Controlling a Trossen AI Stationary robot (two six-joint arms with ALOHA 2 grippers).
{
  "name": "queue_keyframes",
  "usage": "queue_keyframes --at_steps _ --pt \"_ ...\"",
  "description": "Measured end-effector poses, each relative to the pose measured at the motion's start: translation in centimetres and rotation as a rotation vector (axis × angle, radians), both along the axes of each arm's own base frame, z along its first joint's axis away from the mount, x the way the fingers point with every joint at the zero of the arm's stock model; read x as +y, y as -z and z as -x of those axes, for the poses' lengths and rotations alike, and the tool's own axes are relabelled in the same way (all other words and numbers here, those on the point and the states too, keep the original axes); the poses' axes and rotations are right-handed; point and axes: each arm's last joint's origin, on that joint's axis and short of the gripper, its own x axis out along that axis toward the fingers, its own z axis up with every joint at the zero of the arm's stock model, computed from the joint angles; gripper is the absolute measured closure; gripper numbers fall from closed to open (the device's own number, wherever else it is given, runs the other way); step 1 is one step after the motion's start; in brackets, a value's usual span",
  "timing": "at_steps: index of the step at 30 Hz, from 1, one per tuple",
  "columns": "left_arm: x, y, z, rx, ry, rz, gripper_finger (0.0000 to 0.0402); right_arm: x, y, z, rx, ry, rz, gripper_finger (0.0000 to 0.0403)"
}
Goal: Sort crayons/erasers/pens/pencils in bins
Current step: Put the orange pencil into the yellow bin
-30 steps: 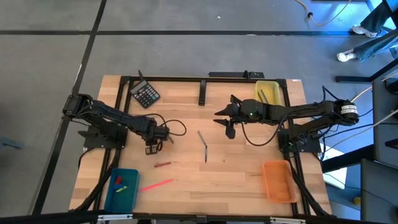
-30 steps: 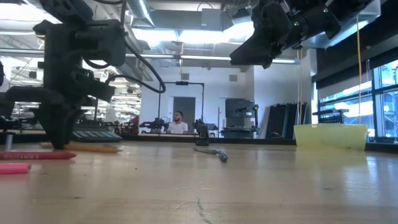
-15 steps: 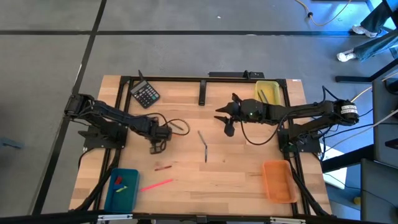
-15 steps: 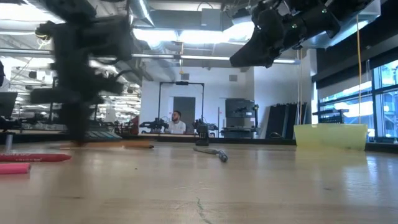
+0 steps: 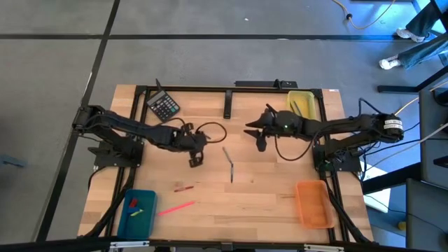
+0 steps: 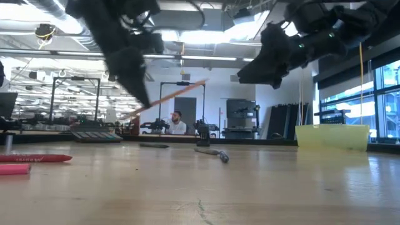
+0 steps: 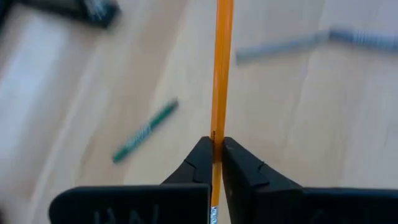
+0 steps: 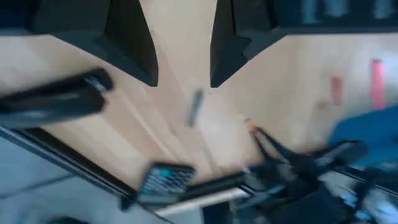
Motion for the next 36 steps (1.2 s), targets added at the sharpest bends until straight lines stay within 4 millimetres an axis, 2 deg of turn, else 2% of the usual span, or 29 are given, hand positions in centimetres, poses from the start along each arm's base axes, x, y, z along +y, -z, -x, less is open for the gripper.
queue_keyframes --at_steps 6,10,14,18,21,30,36 --pt "0.3 -2.8 -2.4 -0.273 -0.037 -0.009 0.0391 0.4 0.8 1.0 -0.150 -0.074 -0.012 0.0253" --pt "0.3 -4.3 -3.5 -0.456 -0.023 0.016 0.0390 0.9 0.1 1.0 -0.260 -0.123 0.008 0.0239" --pt "0.1 -5.3 -4.2 -0.583 0.017 0.056 0.0390 1.5 -0.9 0.9 -0.360 -0.180 0.029 0.0201" --pt "0.0 -6.0 -4.5 -0.656 0.057 0.059 0.0390 2.0 -1.8 0.8 -0.429 -0.199 0.066 0.0169" --pt "0.0 -6.4 -4.6 -0.685 0.072 0.041 0.0390 2.2 -2.6 0.3 -0.451 -0.212 0.076 0.0163" --pt "0.3 -6.6 -4.7 -0.708 0.065 0.038 0.0390 2.0 -3.3 -3.1 -0.442 -0.241 0.139 0.0197" --pt "0.3 -6.6 -4.7 -0.703 0.080 0.020 0.0390 1.9 -3.0 -4.9 -0.427 -0.286 0.128 0.0249"
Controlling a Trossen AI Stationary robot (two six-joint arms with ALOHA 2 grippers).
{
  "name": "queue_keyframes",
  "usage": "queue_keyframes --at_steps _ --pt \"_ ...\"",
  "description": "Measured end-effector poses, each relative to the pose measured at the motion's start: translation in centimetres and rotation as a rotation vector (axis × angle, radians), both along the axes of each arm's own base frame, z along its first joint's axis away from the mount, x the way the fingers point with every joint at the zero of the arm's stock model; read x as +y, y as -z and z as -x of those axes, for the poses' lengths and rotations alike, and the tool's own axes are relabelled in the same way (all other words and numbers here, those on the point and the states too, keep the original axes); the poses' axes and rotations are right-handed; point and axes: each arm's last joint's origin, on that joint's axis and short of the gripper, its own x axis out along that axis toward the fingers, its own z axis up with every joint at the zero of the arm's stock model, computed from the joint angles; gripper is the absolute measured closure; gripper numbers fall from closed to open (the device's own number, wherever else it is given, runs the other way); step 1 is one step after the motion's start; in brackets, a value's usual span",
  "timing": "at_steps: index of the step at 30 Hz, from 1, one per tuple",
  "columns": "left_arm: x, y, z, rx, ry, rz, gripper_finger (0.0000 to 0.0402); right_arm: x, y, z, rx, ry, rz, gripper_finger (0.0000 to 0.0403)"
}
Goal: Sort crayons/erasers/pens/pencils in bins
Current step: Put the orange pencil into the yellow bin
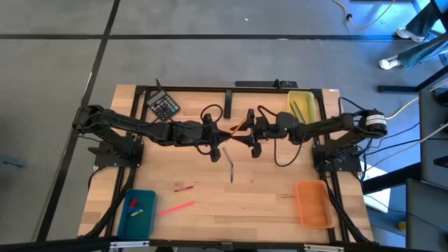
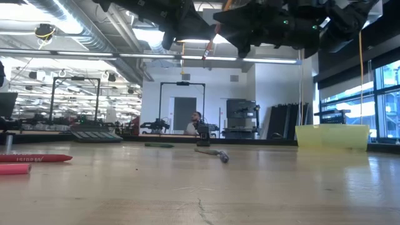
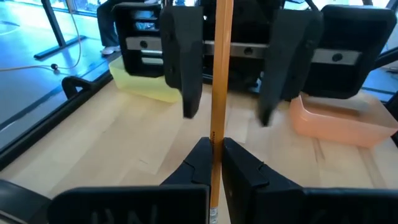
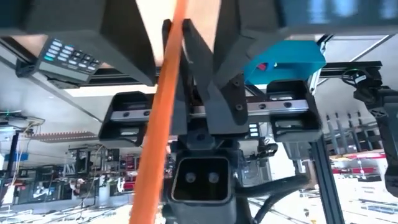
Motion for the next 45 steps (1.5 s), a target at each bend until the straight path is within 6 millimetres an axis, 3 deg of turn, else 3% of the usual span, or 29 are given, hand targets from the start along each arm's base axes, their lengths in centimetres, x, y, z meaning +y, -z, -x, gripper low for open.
queue_keyframes --at_steps 7,11,16,22,26,29,37,41,45 --pt "-0.1 0.1 0.0 0.014 0.049 -0.013 0.0385 0.0 0.1 0.0 0.018 -0.005 -0.018 0.0377" --pt "-0.1 0.1 0.0 0.018 0.049 -0.013 0.0366 -0.1 -0.1 0.4 0.073 0.029 -0.030 0.0375" --pt "-0.1 0.8 0.3 0.097 0.054 -0.013 0.0321 -0.7 -0.6 2.3 0.253 0.233 0.002 0.0375" --pt "0.2 2.1 0.8 0.176 0.021 0.020 0.0271 -2.3 -2.5 5.6 0.659 0.500 -0.005 0.0375" --pt "0.2 3.3 1.3 0.214 -0.001 0.028 0.0264 -4.0 -3.5 8.0 0.972 0.785 -0.014 0.0375" --pt "0.2 4.1 1.7 0.234 -0.014 0.047 0.0266 -5.3 -4.2 9.5 1.083 0.934 -0.050 0.0374" --pt "0.2 5.1 2.1 0.251 -0.039 0.084 0.0268 -10.9 -3.4 12.6 1.191 1.256 -0.169 0.0373" --pt "0.2 5.1 2.1 0.251 -0.039 0.083 0.0268 -13.8 -1.8 13.8 1.293 1.306 -0.249 0.0373" --pt "0.1 5.1 2.1 0.251 -0.036 0.082 0.0268 -15.2 0.0 14.3 1.423 1.283 -0.314 0.0373"
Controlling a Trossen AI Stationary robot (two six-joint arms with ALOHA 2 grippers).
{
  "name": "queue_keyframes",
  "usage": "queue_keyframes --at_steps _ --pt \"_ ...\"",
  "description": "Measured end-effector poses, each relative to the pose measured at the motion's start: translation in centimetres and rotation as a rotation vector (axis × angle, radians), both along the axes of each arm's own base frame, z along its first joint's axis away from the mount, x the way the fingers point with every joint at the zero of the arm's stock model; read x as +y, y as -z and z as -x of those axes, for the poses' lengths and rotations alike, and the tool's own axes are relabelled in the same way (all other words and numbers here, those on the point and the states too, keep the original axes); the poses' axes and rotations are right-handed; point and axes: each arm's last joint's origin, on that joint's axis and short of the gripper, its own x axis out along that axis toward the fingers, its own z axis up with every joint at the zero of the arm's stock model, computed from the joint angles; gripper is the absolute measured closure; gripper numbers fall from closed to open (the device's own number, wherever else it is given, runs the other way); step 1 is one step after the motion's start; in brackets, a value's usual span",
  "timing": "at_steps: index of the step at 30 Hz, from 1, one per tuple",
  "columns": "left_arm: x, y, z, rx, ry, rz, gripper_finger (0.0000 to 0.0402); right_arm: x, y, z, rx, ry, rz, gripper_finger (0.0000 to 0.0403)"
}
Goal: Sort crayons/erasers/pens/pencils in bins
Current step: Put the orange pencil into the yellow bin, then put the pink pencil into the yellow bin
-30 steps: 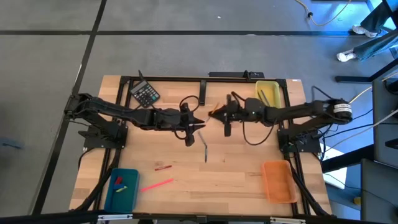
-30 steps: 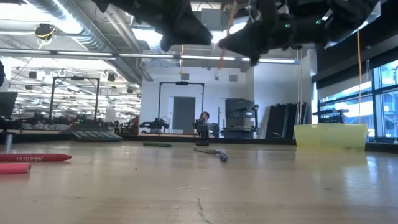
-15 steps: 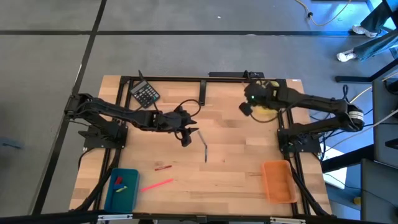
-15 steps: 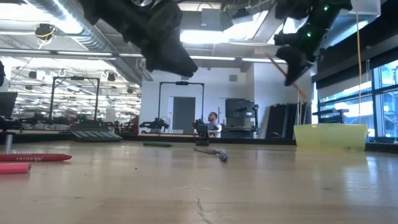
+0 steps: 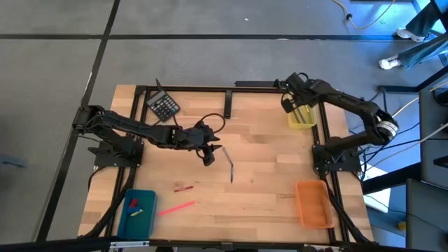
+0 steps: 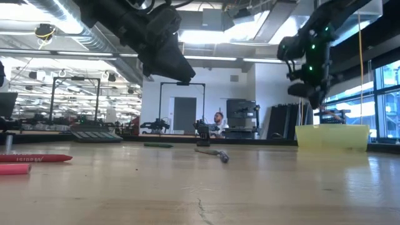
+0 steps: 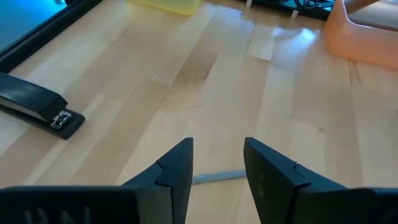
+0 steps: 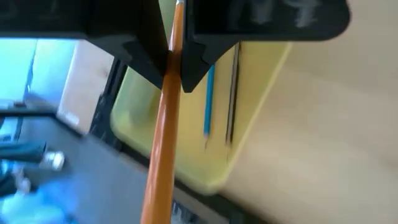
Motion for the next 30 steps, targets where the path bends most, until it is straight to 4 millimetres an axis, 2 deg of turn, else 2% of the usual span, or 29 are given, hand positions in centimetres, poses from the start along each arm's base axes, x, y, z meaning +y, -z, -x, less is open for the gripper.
queue_keyframes --at_steps 6,10,13,22,26,30 --pt "-0.1 0.0 0.0 0.000 0.003 -0.001 0.0268 -0.9 2.4 0.4 0.113 0.046 -0.128 0.0372" --pt "-0.2 0.0 0.0 0.004 0.013 -0.009 0.0268 -1.3 3.3 0.4 0.107 0.052 -0.193 0.0366" --pt "-0.6 0.0 0.0 0.005 0.030 -0.015 0.0268 -1.3 3.6 0.2 0.090 0.049 -0.227 0.0346" --pt "-1.3 0.0 0.1 0.004 0.023 -0.038 0.0268 -1.4 3.6 0.4 0.130 0.078 -0.185 0.0261" --pt "-1.4 0.1 0.1 0.012 0.024 -0.042 0.0268 -0.9 3.1 0.0 0.122 0.050 -0.160 0.0240" --pt "-2.0 0.6 0.6 0.085 0.049 -0.047 0.0268 0.0 1.8 -1.2 0.075 -0.030 -0.062 0.0232"
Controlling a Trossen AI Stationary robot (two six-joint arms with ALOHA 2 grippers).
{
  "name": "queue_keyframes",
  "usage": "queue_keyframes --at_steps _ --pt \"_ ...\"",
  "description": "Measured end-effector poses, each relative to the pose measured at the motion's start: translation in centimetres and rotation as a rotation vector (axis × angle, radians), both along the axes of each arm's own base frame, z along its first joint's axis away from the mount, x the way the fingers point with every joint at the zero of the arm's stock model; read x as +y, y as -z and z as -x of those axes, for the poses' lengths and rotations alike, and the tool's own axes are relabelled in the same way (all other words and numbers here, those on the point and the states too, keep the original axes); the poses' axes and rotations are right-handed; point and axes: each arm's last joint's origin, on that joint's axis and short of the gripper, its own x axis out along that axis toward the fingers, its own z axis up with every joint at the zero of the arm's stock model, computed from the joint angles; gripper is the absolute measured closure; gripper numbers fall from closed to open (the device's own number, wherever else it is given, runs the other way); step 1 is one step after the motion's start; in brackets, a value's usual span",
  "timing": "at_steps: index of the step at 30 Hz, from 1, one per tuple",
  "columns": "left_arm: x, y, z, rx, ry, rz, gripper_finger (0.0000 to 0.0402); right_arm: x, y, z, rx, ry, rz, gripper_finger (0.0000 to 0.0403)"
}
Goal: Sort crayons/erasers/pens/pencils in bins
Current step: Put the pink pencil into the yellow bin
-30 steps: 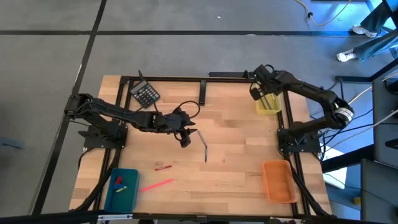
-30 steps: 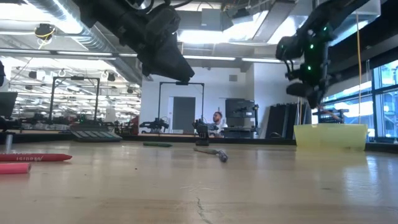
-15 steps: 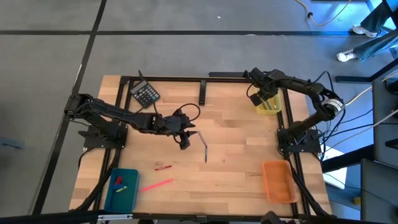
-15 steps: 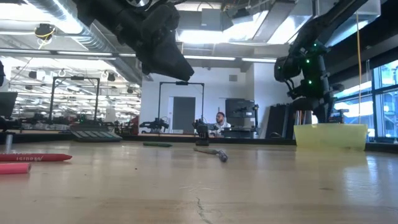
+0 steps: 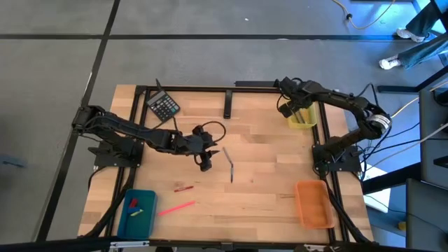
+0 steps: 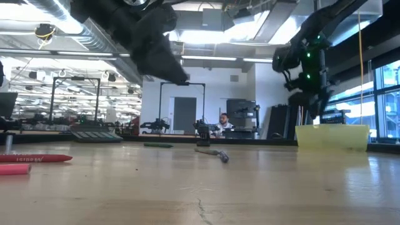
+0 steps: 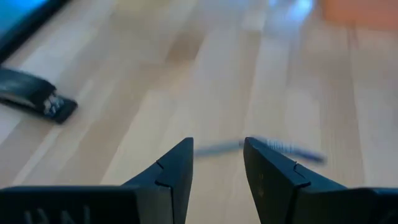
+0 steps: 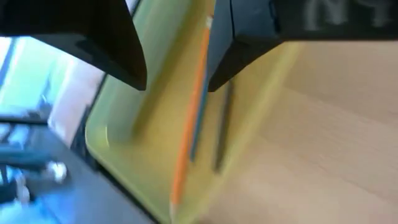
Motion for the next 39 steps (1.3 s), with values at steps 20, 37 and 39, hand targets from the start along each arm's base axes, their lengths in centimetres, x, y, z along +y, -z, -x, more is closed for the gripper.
queue_keyframes --at_steps 20,37,39 --pt "-13.5 3.1 7.2 0.371 0.084 0.428 0.0269 10.9 -5.1 -6.8 -0.567 -0.475 0.032 0.0236" --pt "-17.9 8.1 9.7 0.529 0.098 0.301 0.0279 14.4 -5.1 -7.6 -0.613 -0.519 0.007 0.0236" --pt "-17.7 8.2 9.8 0.549 0.091 0.283 0.0289 14.4 -5.1 -7.6 -0.612 -0.518 0.007 0.0236"
